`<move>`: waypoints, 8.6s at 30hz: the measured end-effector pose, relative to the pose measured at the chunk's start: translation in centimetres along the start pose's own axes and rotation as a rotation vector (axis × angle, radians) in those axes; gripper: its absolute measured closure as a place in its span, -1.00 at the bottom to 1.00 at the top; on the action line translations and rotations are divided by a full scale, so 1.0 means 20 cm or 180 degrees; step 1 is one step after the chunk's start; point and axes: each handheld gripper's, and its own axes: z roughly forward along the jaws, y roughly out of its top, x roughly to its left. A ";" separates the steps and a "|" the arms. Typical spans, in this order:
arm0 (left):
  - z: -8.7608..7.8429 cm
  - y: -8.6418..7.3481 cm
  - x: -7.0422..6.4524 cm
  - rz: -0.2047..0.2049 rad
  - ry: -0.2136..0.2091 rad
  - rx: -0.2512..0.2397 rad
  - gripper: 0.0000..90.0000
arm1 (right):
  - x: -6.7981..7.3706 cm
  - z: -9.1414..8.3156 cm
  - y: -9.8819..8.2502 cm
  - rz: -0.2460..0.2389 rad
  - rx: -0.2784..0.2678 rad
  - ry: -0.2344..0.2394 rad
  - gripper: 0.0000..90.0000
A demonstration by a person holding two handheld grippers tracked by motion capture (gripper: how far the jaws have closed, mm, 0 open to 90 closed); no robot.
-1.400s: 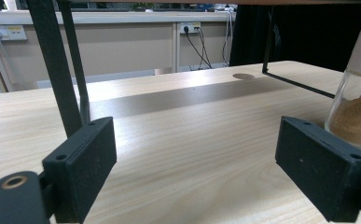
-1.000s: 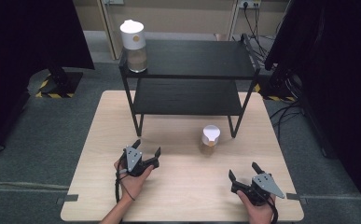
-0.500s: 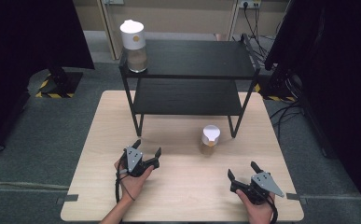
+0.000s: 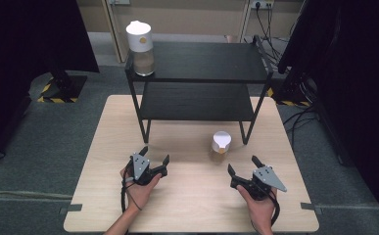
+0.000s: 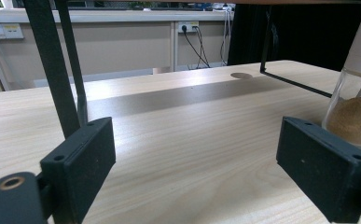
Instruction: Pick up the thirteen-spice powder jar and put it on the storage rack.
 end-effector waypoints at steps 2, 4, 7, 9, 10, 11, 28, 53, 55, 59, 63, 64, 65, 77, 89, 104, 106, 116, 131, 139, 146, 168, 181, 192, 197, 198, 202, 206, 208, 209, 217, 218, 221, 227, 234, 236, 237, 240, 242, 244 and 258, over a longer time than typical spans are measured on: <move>0.00 0.00 0.00 0.0005 -0.0002 -0.0007 -0.75 | 0.01 0.04 0.02 -0.0014 0.0006 0.0018 -0.86; 0.00 0.00 0.00 0.0005 -0.0004 -0.0011 -0.75 | 0.03 0.08 0.04 -0.0011 0.0018 0.0044 -0.85; 0.00 0.00 0.00 0.0012 -0.0005 -0.0011 -0.75 | 0.04 0.13 0.06 -0.0029 0.0034 0.0067 -0.84; 0.00 0.00 0.00 0.0016 -0.0008 -0.0012 -0.75 | 0.05 0.17 0.08 -0.0040 0.0052 0.0075 -0.82; 0.00 0.00 0.00 0.0017 -0.0007 -0.0015 -0.75 | 0.06 0.18 0.08 -0.0038 0.0068 0.0082 -0.81; 0.00 -0.01 0.00 0.0015 -0.0004 -0.0019 -0.75 | 0.06 0.20 0.09 -0.0040 0.0087 0.0084 -0.80; 0.00 -0.01 0.00 0.0027 -0.0011 -0.0019 -0.75 | 0.10 0.40 0.14 -0.0026 0.0235 -0.0001 -0.59; 0.00 -0.01 0.00 0.0043 -0.0021 -0.0018 -0.75 | 0.12 0.39 0.12 -0.0016 0.0136 -0.0067 -0.31; 0.00 -0.01 0.00 0.0050 -0.0021 -0.0019 -0.75 | 0.12 0.37 0.12 -0.0007 0.0084 -0.0076 -0.31; 0.00 -0.01 0.00 0.0055 -0.0016 -0.0020 -0.75 | 0.12 0.32 0.14 -0.0028 -0.0001 -0.0090 -0.31; 0.00 -0.01 -0.01 0.0058 -0.0010 -0.0026 -0.75 | 0.11 0.29 0.16 -0.0027 -0.0091 -0.0109 -0.31; 0.00 -0.01 -0.01 0.0061 -0.0009 -0.0025 -0.75 | 0.11 0.28 0.17 -0.0028 -0.0124 -0.0121 -0.31; 0.00 -0.01 -0.01 0.0063 -0.0009 -0.0025 -0.75 | 0.11 0.27 0.17 -0.0026 -0.0148 -0.0130 -0.31; 0.00 -0.01 -0.01 0.0065 -0.0006 -0.0024 -0.75 | 0.12 0.19 0.26 -0.0064 -0.0441 -0.0158 -0.31; -0.01 -0.01 -0.01 0.0060 -0.0007 -0.0031 -0.75 | 0.13 0.16 0.35 -0.0081 -0.0650 -0.0202 -0.31; -0.01 -0.01 -0.01 0.0069 -0.0003 -0.0030 -0.75 | 0.12 0.14 0.47 -0.0085 -0.0865 -0.0279 -0.31; -0.01 -0.01 -0.01 0.0069 0.0001 -0.0031 -0.75 | 0.12 0.14 0.48 -0.0085 -0.0889 -0.0282 -0.31; 0.00 -0.01 -0.01 0.0071 -0.0001 -0.0028 -0.75 | 0.12 0.13 0.56 -0.0105 -0.1014 -0.0298 -0.31; 0.00 -0.01 -0.01 0.0079 -0.0006 -0.0020 -0.75 | 0.14 0.15 0.65 -0.0137 -0.1112 -0.0313 -0.31; 0.00 0.00 -0.01 0.0078 -0.0006 -0.0018 -0.75 | 0.14 0.16 0.70 -0.0151 -0.1145 -0.0333 -0.31; 0.00 0.00 -0.01 0.0071 -0.0010 -0.0016 -0.75 | 0.14 0.17 0.74 -0.0117 -0.1165 -0.0345 -0.31; 0.00 0.00 -0.01 0.0066 -0.0010 -0.0015 -0.75 | 0.15 0.20 0.88 -0.0138 -0.1264 -0.0351 -0.31; 0.00 0.00 0.00 0.0060 -0.0014 -0.0011 -0.75 | 0.16 0.22 0.97 -0.0155 -0.1321 -0.0360 -0.31; 0.00 0.00 0.00 0.0061 -0.0016 -0.0012 -0.75 | 0.16 0.24 1.06 -0.0155 -0.1361 -0.0391 -0.31; 0.00 0.00 0.00 0.0064 -0.0020 -0.0005 -0.75 | 0.16 0.26 1.11 -0.0196 -0.1325 -0.0428 -0.31; 0.00 0.00 0.00 0.0062 -0.0019 -0.0008 -0.75 | 0.16 0.27 1.12 -0.0197 -0.1319 -0.0435 -0.31; 0.00 0.00 0.00 0.0060 -0.0021 -0.0010 -0.75 | 0.15 0.29 1.16 -0.0192 -0.1317 -0.0456 -0.31; 0.00 0.00 0.00 0.0061 -0.0023 -0.0009 -0.75 | 0.15 0.32 1.19 -0.0196 -0.1291 -0.0475 -0.31; 0.00 0.00 0.00 0.0063 -0.0023 -0.0010 -0.75 | 0.15 0.33 1.21 -0.0192 -0.1277 -0.0482 -0.31; 0.00 0.00 0.00 0.0064 -0.0023 -0.0010 -0.75 | 0.15 0.34 1.21 -0.0187 -0.1272 -0.0491 -0.31; 0.00 0.00 0.00 0.0080 -0.0030 -0.0011 -0.75 | 0.14 0.39 1.24 -0.0157 -0.1226 -0.0512 -0.31; 0.00 0.00 0.00 0.0080 -0.0031 -0.0013 -0.75 | 0.14 0.40 1.25 -0.0157 -0.1206 -0.0522 -0.31; 0.00 0.00 0.00 0.0082 -0.0035 -0.0016 -0.75 | 0.14 0.42 1.27 -0.0134 -0.1181 -0.0539 -0.31; 0.00 0.00 0.00 0.0088 -0.0041 -0.0013 -0.75 | 0.13 0.46 1.31 -0.0096 -0.1147 -0.0560 -0.31; 0.00 0.00 0.00 0.0093 -0.0044 -0.0016 -0.75 | 0.11 0.52 1.36 -0.0069 -0.1070 -0.0605 -0.31; 0.00 -0.01 0.00 0.0089 -0.0044 -0.0018 -0.75 | 0.11 0.53 1.36 -0.0059 -0.1058 -0.0615 -0.31; 0.00 -0.01 0.00 0.0086 -0.0045 -0.0020 -0.75 | 0.11 0.53 1.37 -0.0060 -0.1049 -0.0623 -0.31; 0.00 0.00 0.00 0.0093 -0.0048 -0.0017 -0.75 | 0.10 0.55 1.39 -0.0056 -0.1002 -0.0655 -0.31; 0.00 0.00 0.00 0.0096 -0.0047 -0.0017 -0.75 | 0.09 0.57 1.39 -0.0037 -0.0978 -0.0666 -0.31; 0.00 0.00 0.00 0.0094 -0.0048 -0.0015 -0.75 | 0.09 0.59 1.40 -0.0029 -0.0942 -0.0675 -0.31; 0.00 -0.01 0.00 0.0109 -0.0055 -0.0023 -0.75 | 0.07 0.65 1.43 -0.0021 -0.0873 -0.0702 -0.31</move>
